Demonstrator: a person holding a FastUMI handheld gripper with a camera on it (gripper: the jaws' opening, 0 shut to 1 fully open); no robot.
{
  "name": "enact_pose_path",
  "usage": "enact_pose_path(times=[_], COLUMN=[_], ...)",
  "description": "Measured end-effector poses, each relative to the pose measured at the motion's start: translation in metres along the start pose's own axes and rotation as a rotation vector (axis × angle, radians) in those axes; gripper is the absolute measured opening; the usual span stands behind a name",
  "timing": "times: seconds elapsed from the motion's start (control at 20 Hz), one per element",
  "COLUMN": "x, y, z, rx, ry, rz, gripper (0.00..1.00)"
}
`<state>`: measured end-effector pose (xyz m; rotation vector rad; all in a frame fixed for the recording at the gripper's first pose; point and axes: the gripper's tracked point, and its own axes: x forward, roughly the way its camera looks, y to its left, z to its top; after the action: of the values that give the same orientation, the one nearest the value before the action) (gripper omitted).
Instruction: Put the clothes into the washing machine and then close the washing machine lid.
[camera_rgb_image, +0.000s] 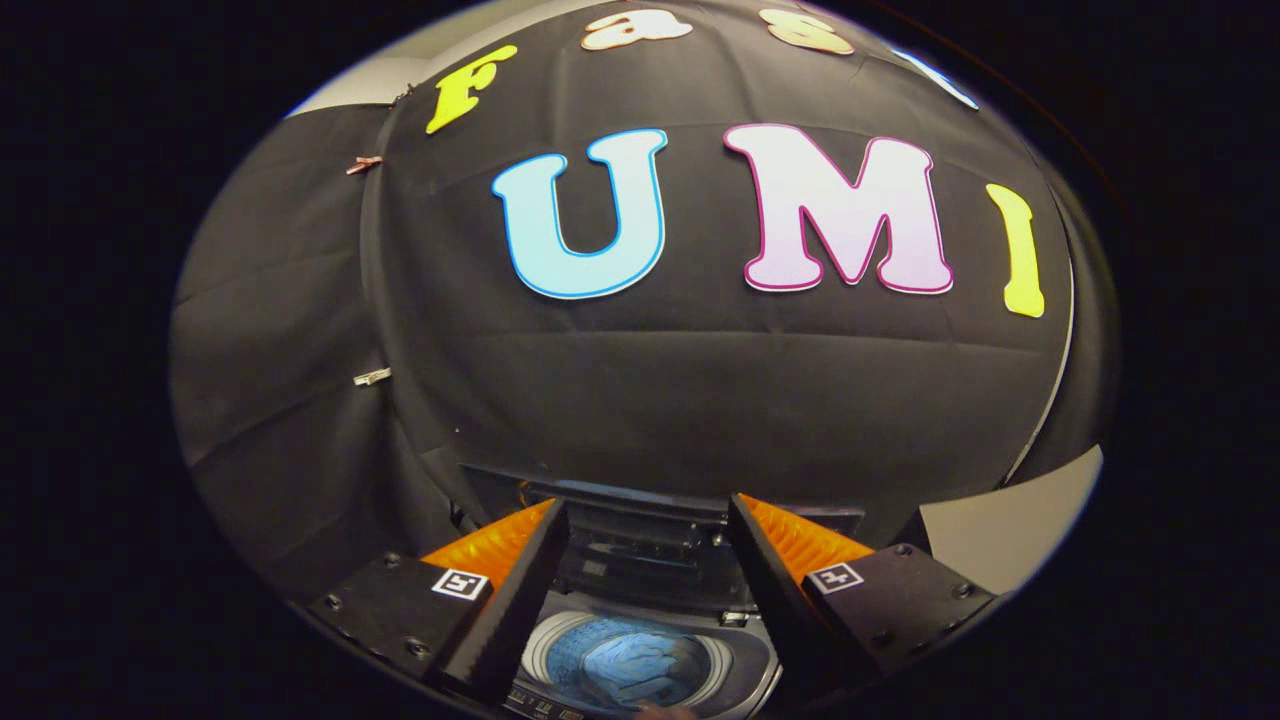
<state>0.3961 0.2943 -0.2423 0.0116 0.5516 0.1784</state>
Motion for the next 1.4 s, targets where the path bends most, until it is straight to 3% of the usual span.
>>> enact_pose_path(times=[0.35,0.65,1.0,1.4], x=[0.061,0.083,0.089,0.063], y=[-0.013,-0.032,-0.039,-0.032], z=[0.011,-0.005,-0.018,-0.03], rx=[0.015,0.058,0.103,0.102], ry=[0.033,0.068,0.129,0.225], rz=[-0.009,-0.044,-0.042,-0.042], gripper=[0.99,0.99,1.0,1.0])
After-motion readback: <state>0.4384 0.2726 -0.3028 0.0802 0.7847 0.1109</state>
